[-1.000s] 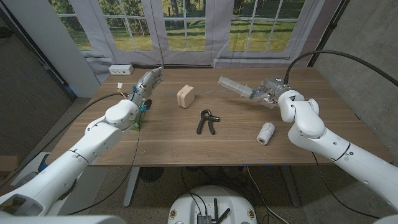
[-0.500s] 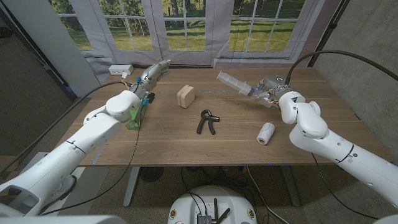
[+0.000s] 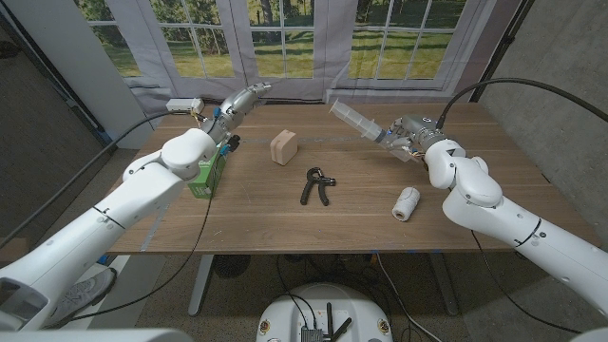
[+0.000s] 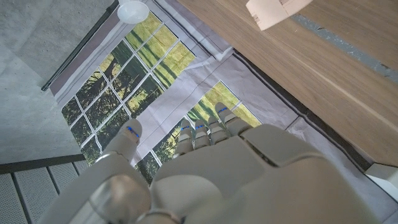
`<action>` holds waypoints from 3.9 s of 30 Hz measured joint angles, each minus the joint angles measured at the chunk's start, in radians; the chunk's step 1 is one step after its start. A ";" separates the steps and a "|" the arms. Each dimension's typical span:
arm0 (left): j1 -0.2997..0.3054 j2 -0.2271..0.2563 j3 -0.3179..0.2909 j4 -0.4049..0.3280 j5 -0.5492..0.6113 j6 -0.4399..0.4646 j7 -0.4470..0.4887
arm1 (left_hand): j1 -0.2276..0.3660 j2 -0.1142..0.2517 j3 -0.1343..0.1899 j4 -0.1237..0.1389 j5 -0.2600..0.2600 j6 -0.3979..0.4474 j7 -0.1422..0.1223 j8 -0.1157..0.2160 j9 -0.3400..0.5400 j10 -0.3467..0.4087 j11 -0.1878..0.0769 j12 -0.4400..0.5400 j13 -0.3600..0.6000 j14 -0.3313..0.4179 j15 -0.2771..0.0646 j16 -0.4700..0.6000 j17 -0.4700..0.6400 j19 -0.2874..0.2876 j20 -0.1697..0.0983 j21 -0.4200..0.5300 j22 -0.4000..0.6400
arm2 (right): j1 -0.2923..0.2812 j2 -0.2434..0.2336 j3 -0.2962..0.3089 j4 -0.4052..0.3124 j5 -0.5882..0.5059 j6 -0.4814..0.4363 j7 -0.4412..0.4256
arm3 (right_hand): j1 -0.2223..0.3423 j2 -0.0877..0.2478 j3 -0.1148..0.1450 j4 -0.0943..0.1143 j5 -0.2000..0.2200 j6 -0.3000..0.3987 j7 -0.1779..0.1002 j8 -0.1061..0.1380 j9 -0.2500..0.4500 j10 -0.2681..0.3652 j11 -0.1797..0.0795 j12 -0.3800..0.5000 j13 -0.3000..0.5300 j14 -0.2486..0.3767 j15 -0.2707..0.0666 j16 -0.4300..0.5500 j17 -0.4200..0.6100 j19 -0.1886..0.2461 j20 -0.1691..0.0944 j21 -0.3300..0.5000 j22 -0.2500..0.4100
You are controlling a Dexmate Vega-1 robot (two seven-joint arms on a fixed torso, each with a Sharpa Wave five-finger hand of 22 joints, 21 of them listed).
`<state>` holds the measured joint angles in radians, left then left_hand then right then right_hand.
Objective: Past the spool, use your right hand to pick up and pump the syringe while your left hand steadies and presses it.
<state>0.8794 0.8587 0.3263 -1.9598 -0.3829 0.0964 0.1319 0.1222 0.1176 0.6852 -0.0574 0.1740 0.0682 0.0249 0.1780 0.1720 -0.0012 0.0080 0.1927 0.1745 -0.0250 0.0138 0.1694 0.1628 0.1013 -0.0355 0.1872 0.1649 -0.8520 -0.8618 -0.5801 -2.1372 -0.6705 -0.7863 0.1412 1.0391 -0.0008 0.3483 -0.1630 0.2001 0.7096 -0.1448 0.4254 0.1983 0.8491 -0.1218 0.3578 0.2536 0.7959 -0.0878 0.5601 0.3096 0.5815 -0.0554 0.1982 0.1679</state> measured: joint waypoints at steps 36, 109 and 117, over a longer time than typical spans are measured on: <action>-0.183 -0.006 0.106 0.005 0.184 0.005 -0.139 | 0.000 0.000 -0.016 -0.031 0.000 0.009 -0.042 0.000 0.000 0.024 -0.048 0.000 0.000 0.014 -0.046 0.005 0.002 0.008 0.000 0.000 0.000 | 0.025 0.020 -0.012 0.079 0.245 0.117 -0.228 | 0.000 0.000 -0.015 -0.001 0.009 0.000 0.000 -0.011 0.001 0.014 -0.007 -0.018 0.021 0.009 -0.005 -0.024 0.013 0.004 0.004 0.000 0.002; -0.338 -0.087 0.260 0.100 0.400 -0.045 -0.363 | -0.024 -0.013 -0.024 -0.020 0.000 -0.015 -0.057 -0.003 -0.003 0.026 -0.056 -0.005 -0.002 0.011 -0.050 0.004 0.000 -0.136 -0.004 -0.009 0.005 | 0.024 -0.003 -0.011 0.098 0.339 0.223 -0.293 | 0.000 0.001 -0.025 0.000 0.022 0.003 -0.004 -0.038 -0.001 0.014 -0.007 -0.039 0.046 0.008 -0.005 -0.043 0.032 0.007 0.000 0.000 0.002; -0.341 -0.082 0.263 0.092 0.400 -0.033 -0.372 | -0.024 -0.013 -0.024 -0.020 0.000 -0.011 -0.049 0.000 -0.002 0.026 -0.056 -0.005 -0.002 0.015 -0.046 0.004 0.000 -0.136 -0.004 -0.009 0.005 | 0.016 -0.003 -0.005 0.092 0.342 0.227 -0.300 | -0.001 0.001 -0.025 0.000 0.026 0.003 -0.004 -0.042 -0.001 0.014 -0.007 -0.039 0.046 0.008 -0.005 -0.050 0.034 0.007 0.000 0.000 0.002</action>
<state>0.5386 0.7768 0.5890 -1.8678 0.0168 0.0637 -0.2403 0.0982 0.1046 0.6615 -0.0773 0.1740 0.0571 -0.0244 0.1780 0.1695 0.0247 -0.0483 0.1878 0.1721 -0.0101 -0.0320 0.1738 0.1631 -0.0343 -0.0390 0.1780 0.1701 -0.8363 -0.8649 -0.5847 -2.0456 -0.3288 -0.5592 -0.1586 1.0385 -0.0003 0.3235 -0.1631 0.2263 0.7129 -0.1483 0.3838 0.1972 0.8633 -0.1291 0.3191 0.3000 0.8041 -0.0925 0.5099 0.3435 0.5885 -0.0554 0.1982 0.1696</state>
